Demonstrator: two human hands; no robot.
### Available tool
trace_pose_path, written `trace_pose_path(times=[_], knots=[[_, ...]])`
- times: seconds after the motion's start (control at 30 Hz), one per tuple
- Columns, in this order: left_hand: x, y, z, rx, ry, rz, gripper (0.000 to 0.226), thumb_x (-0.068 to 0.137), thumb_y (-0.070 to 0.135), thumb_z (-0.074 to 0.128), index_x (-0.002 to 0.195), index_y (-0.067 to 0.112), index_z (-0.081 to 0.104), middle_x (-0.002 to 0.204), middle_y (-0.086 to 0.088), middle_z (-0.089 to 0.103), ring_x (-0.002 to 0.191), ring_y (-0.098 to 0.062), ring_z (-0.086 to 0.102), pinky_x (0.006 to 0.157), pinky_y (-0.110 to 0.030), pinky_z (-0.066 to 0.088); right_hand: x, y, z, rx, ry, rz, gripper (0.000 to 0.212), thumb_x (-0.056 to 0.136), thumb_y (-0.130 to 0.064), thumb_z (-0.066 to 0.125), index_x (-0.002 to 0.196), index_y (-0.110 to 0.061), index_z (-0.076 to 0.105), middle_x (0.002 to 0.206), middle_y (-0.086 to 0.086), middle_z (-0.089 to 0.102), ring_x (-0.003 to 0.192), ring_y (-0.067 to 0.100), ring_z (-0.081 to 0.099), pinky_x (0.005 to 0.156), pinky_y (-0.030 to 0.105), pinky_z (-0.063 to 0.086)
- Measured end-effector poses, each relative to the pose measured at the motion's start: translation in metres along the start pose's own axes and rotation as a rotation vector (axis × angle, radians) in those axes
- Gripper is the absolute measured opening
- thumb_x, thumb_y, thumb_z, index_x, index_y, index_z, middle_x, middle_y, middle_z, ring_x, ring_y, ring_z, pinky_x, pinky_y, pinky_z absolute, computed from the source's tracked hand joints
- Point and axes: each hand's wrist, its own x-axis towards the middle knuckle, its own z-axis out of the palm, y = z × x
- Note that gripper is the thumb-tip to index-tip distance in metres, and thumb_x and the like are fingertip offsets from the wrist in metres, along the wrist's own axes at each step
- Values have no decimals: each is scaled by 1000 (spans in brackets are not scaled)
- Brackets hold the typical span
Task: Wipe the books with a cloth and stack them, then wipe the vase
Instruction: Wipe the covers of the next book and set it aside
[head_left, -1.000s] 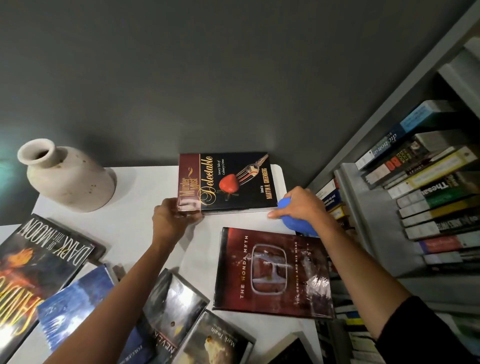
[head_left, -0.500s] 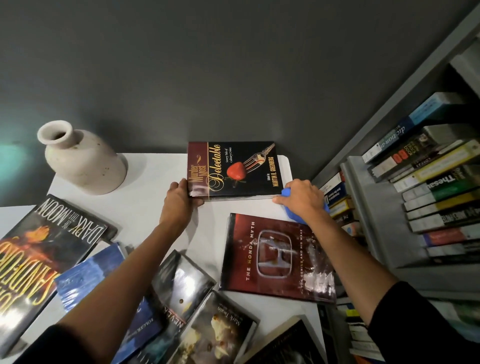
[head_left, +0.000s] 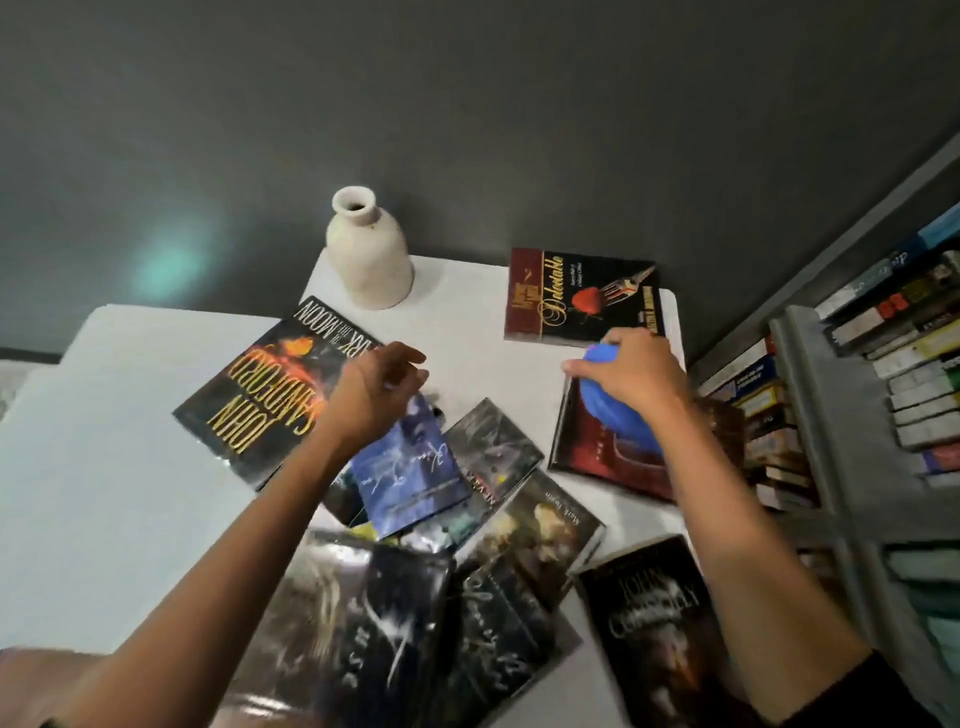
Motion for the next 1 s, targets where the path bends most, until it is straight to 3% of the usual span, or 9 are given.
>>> trace_pose_path(times=[0.13,0.3,0.43,0.53,0.7,0.77,0.83,0.9,1.0], knots=[[-60,-35,-32,-51,31,-21,17,90,7,66,105,3,69,86,-8,70,72,-11,63,64,2,39,-70,-25,35,50,-93,-36,47,76,-50,74,97,-10,64,97,10,60,97,31,58,74,34,42],[-139,-79,-60,-71,27,-122,17,90,11,66,106,9,70,90,-6,70,77,-13,64,62,0,39,-143,-39,85,123,-148,19,59,77,-50,74,120,-12,61,126,9,61,112,29,57,89,35,44],[-186,-115,-74,-61,43,-215,16,92,12,64,106,8,70,96,-5,71,85,-14,64,74,-15,42,-185,-39,125,107,-144,60,45,74,-55,73,96,-19,61,105,3,65,92,23,60,77,33,46],[-207,-142,-76,-87,58,-332,21,93,11,61,112,4,67,106,-11,70,88,-17,61,81,-25,44,-207,-35,145,106,-120,97,46,73,-54,75,95,-18,57,101,-1,62,92,20,58,77,33,48],[-220,-179,-66,-165,-78,-585,37,100,31,49,120,2,58,118,-18,65,102,-31,62,85,-38,48,-230,-23,163,35,-195,223,69,77,-58,69,123,-9,52,122,8,57,107,25,55,80,31,41],[-220,-183,-62,-273,-129,-612,40,101,37,44,114,2,59,116,-21,65,100,-33,62,88,-45,49,-231,-13,173,87,-251,281,83,74,-63,69,131,-6,50,121,9,57,101,21,53,80,29,40],[-220,-180,-62,-447,-207,-628,45,102,42,38,102,3,62,109,-20,66,97,-32,62,88,-43,49,-232,-5,180,209,-299,325,95,67,-65,73,138,-8,47,132,8,53,114,22,53,94,32,44],[-217,-174,-64,-534,-305,-622,54,101,47,32,100,5,65,106,-17,66,101,-31,62,91,-41,48,-232,1,185,344,-329,361,95,66,-57,78,141,-10,44,146,7,43,130,25,45,106,34,38],[-211,-165,-64,-605,-358,-643,61,100,53,24,94,9,65,103,-15,66,98,-29,61,93,-44,46,-232,7,187,487,-340,402,88,66,-46,83,138,-8,48,143,8,47,128,23,47,103,30,38]])
